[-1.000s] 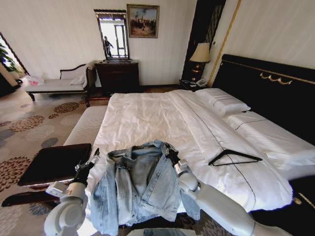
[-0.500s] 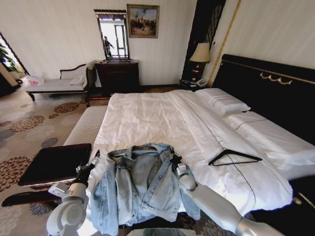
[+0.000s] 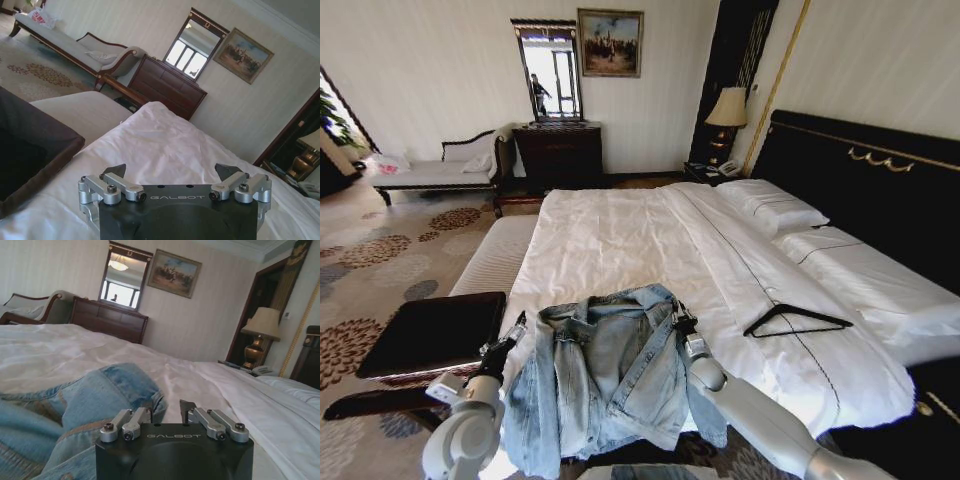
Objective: Pick up the clothes from the bed and hang them on the clothes hanger.
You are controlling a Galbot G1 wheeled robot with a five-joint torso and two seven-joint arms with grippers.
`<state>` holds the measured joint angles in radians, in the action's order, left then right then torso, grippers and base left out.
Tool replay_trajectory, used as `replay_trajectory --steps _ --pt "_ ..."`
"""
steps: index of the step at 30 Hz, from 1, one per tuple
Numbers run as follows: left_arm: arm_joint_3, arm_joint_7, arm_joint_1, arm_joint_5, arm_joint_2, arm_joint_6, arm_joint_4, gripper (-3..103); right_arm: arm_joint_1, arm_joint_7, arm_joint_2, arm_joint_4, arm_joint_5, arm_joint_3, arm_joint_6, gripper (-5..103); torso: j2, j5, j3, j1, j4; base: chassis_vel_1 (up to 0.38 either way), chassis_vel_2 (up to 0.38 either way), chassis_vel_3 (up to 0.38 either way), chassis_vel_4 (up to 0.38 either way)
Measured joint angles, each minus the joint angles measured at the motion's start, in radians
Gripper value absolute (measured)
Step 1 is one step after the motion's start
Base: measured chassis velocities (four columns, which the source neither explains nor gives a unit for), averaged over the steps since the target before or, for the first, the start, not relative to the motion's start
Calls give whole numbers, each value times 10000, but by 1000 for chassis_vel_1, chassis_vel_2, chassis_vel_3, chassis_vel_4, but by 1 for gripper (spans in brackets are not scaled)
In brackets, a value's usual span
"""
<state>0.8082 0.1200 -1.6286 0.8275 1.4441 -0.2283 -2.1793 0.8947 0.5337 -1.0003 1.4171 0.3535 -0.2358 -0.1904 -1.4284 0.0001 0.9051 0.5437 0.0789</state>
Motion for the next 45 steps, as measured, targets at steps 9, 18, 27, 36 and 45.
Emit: replay_trajectory --steps 9,18,27,36,45 --pt "12 771 425 187 -323 -522 363 100 525 1127 306 1475 1460 1093 58 60 -1 0 0 -1 -2 0 0 0 0" --pt "-854 1188 1855 -124 -1730 -1356 1810 100 285 1213 314 2169 1849 511 237 93 0 6 1 0 -12 0 0 0 0" --pt "-3182 457 3639 -1376 -1935 -1239 4265 100 1034 1176 308 2351 1464 618 210 100 1 -1 1 0 2 0 0 0 0" --pt "-4096 -87 4868 -1428 -1915 -944 5688 100 1326 1257 258 2236 1278 703 191 100 0 1 1 0 -1 0 0 0 0" --pt "-5022 -400 5480 -1617 -1613 -803 6651 100 1576 1324 198 2216 1157 700 207 100 0 0 0 1 0 0 0 0 0"
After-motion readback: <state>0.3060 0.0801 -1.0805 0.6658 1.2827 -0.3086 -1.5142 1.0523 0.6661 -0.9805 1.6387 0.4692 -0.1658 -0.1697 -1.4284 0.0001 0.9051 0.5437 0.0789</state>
